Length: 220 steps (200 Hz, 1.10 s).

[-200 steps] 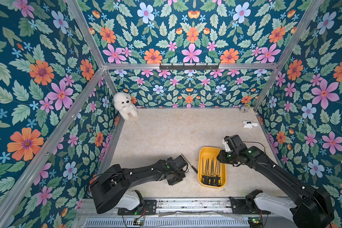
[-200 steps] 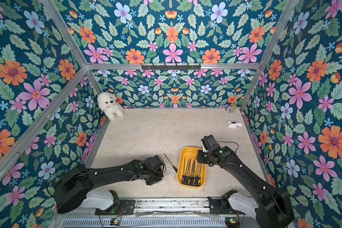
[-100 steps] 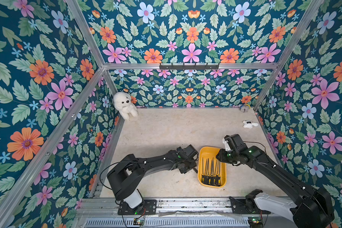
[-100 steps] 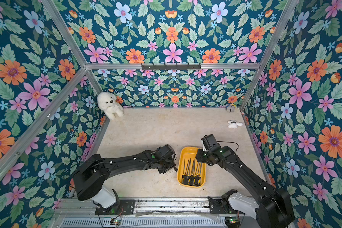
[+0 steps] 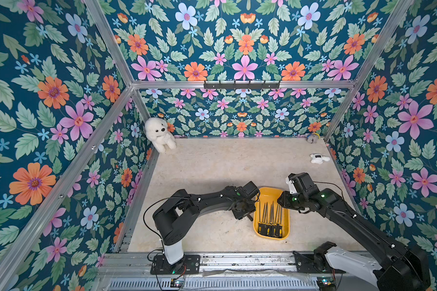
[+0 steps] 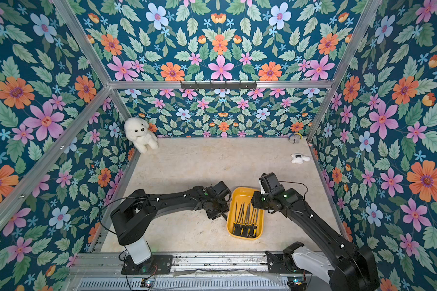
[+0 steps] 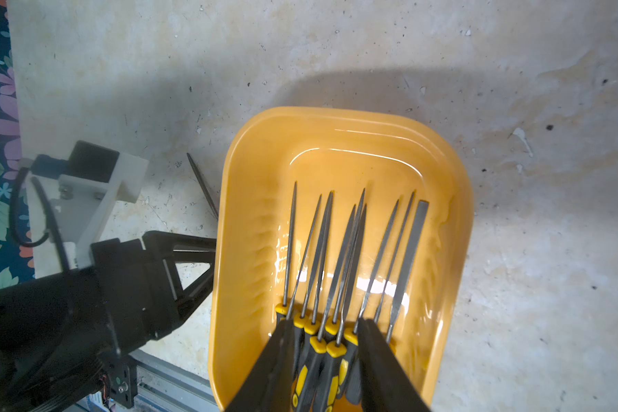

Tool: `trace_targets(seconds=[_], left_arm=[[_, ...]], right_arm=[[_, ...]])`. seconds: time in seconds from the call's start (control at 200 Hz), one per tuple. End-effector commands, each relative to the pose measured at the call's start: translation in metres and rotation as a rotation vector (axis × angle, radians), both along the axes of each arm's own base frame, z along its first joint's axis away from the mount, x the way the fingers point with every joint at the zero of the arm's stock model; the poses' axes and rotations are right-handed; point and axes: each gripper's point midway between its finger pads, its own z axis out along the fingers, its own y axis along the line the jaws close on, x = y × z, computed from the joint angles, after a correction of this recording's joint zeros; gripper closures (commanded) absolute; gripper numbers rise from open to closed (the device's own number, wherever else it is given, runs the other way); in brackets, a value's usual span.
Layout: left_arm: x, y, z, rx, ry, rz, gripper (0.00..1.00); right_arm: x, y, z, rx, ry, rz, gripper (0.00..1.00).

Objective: Put the file tool into the storage box
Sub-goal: Pick up the file tool from the center of the board.

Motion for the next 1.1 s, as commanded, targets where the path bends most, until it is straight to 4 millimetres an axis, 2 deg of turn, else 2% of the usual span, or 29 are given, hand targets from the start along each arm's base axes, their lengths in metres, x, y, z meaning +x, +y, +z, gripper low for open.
trace_targets(seconds=[0.0, 0.205, 0.37, 0.545, 0.7, 0.83, 0.915, 0.99, 1.095], left_arm=[[-0.013, 0.008, -0.006, 0.029, 0.049, -0.028, 0.51], [-0.021, 0.009, -0.018, 0.076, 0.107, -0.100, 0.55], [-0.028, 0.014, -0.027, 0.099, 0.143, -0.140, 0.81], [-0.040, 0.042, -0.019, 0.102, 0.132, -0.147, 0.97], [-0.043, 0.055, 0.012, 0.055, 0.054, -0.206, 1.00], [-0.048, 0.026, 0.056, -0.189, -0.052, -0.345, 1.00], [-0.055, 0.011, 0.078, -0.336, -0.091, -0.399, 1.00], [-0.060, 0.009, 0.084, -0.395, -0.098, -0.405, 1.00], [-0.064, 0.008, 0.088, -0.438, -0.110, -0.416, 1.00]], right_arm=[[-0.003, -0.004, -0.002, -0.018, -0.002, 0.018, 0.64], [-0.005, -0.007, -0.010, -0.018, 0.001, 0.018, 0.64], [-0.002, -0.005, -0.004, -0.010, -0.017, 0.022, 0.64], [0.002, 0.000, 0.003, 0.012, -0.023, 0.027, 0.64], [0.014, 0.019, 0.023, 0.106, -0.034, 0.034, 0.62], [0.019, 0.060, 0.050, 0.344, -0.027, 0.101, 0.55], [0.023, 0.086, 0.070, 0.519, -0.028, 0.154, 0.53], [0.025, 0.098, 0.076, 0.606, -0.014, 0.166, 0.53], [0.026, 0.104, 0.068, 0.631, 0.016, 0.164, 0.53]])
